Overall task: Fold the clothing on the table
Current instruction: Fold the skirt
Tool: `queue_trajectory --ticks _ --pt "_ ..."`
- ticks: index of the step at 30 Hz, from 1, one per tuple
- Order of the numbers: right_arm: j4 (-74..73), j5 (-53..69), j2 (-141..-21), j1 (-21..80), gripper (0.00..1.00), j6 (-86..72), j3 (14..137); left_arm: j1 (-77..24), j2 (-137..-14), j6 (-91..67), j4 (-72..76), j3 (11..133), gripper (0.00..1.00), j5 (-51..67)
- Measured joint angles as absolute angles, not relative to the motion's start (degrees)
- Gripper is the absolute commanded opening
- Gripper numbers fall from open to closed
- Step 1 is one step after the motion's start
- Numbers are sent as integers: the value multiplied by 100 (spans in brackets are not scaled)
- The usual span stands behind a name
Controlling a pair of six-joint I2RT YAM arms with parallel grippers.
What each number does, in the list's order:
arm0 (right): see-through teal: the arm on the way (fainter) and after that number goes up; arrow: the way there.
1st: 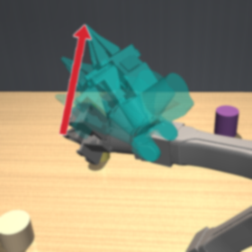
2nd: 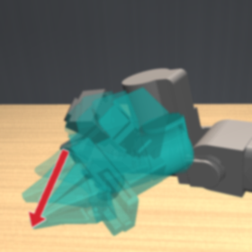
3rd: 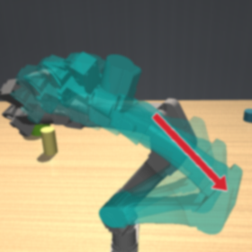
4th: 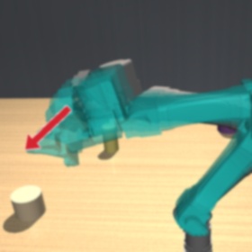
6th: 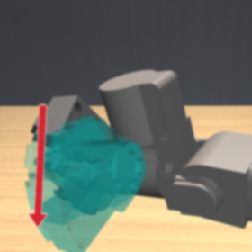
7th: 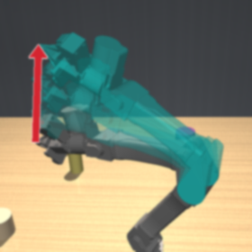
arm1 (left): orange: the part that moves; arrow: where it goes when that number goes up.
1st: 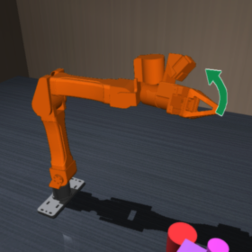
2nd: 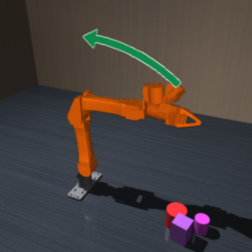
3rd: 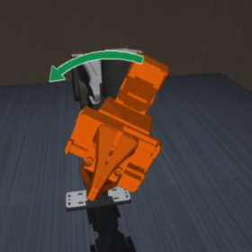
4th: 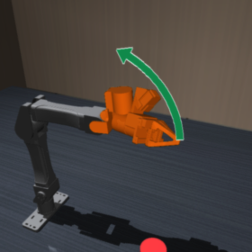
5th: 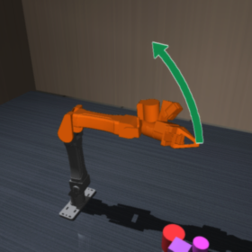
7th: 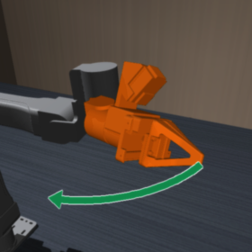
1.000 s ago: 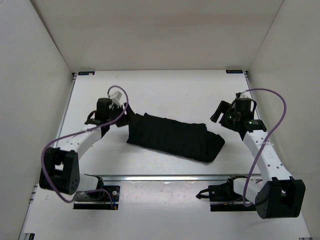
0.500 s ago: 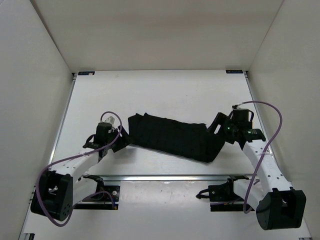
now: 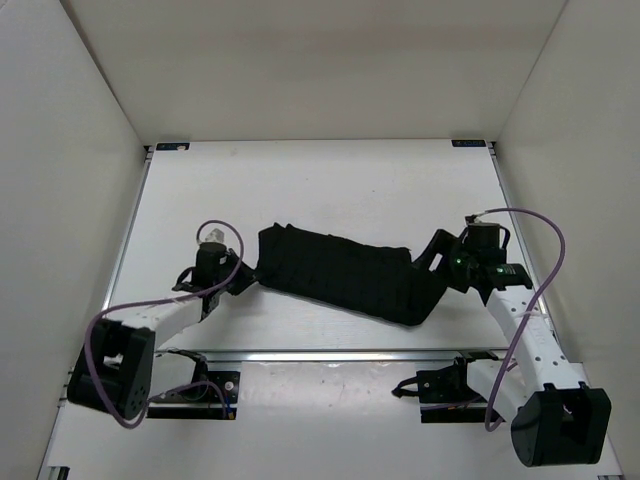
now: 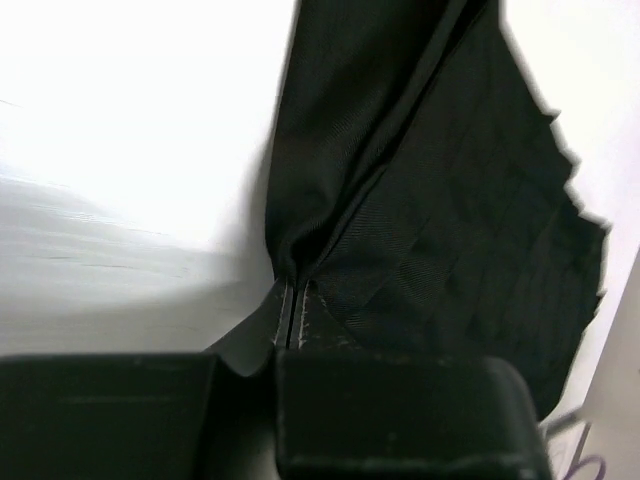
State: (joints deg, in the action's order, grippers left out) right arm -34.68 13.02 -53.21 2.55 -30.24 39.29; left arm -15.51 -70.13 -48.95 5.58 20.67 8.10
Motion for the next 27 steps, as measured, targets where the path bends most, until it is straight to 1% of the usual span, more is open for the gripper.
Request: queue_trajectory --ticks 2,5,9,14,18,21,23,25,26,27 --pt "-3470 1347 -5363 257 76 -3022 3881 -1317 -6565 -4871 434 1949 0 716" --pt "-3439 1406 -5537 342 76 -3020 3820 -1028 -5468 -4842 8 1594 0 493" --pt "-3358 1420 -5680 642 77 -3059 3621 -1155 -4274 -5028 -379 987 0 416" --pt "-3155 1577 -5675 1037 77 -3280 3081 -1498 -3570 -5404 -773 320 0 451" --pt "-2926 1721 -5680 1284 77 -3522 2639 -1522 -3100 -5546 -1013 261 0 499" --pt "-2626 2001 -5708 1271 76 -3721 2377 -1522 -3009 -5557 -1050 261 0 504" --pt "-2331 2126 -5719 1210 74 -3833 2287 -1522 -3015 -5564 -1074 261 0 510" --pt "-2069 2152 -5723 1166 68 -3920 2206 -1529 -3022 -5581 -1074 261 0 515" --pt "-1955 2171 -5725 1127 56 -3946 2163 -1529 -3030 -5590 -1074 261 0 519" --pt "-1868 2191 -5741 1063 49 -3946 2132 -1529 -3037 -5599 -1074 261 0 530"
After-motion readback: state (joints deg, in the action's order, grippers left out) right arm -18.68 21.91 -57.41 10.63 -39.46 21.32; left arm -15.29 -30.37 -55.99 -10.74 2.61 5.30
